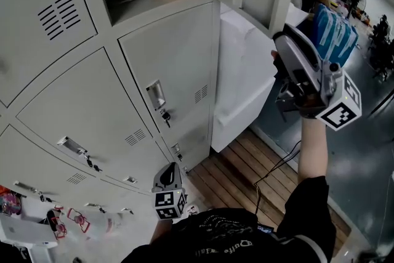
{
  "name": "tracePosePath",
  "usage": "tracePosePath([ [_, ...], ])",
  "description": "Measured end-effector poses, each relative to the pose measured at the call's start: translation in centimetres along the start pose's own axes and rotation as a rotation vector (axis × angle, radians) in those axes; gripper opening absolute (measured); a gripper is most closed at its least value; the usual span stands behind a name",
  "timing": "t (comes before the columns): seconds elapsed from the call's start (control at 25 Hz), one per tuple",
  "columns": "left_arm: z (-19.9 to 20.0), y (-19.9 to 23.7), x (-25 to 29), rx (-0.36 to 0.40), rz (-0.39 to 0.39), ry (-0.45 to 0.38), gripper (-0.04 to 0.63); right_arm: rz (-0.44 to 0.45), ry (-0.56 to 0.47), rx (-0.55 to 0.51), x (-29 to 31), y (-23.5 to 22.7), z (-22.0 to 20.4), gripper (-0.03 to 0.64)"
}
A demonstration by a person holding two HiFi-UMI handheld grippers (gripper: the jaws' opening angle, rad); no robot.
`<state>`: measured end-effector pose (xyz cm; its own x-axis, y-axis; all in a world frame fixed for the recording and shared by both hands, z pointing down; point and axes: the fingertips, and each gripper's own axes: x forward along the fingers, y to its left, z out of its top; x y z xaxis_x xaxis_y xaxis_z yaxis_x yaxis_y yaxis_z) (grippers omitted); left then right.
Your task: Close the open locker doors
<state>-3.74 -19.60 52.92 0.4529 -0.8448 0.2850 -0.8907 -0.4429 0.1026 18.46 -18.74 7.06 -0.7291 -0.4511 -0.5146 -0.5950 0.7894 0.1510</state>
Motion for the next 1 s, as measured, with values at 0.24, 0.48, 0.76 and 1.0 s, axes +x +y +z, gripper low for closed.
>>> tracePosePath([
  [0.24,-0.1,0.4,-0.9,0.003,0.012,-0.003,0.008,-0.071,-0.043,0.037,1.9,1.4,-0.7,0.086],
  [0.48,-0.6,1.0,-1.8,-0.004,0.028,0.002,0.008,-0.097,-0.034,0.002,4.2,3.1,-2.1,0.081],
  [0.76,-0.8,2.4,-2.8,-0.019,0.071,-0.006,0.008,-0.106,-0.018,-0.041,7.6,4.7,-3.8,0.075],
  [1.0,-1.2,3.6,-3.5,-0.031,0.094,-0.010,0.008,-0.134,-0.011,-0.073,10.3,5.6,-5.4,0.075],
])
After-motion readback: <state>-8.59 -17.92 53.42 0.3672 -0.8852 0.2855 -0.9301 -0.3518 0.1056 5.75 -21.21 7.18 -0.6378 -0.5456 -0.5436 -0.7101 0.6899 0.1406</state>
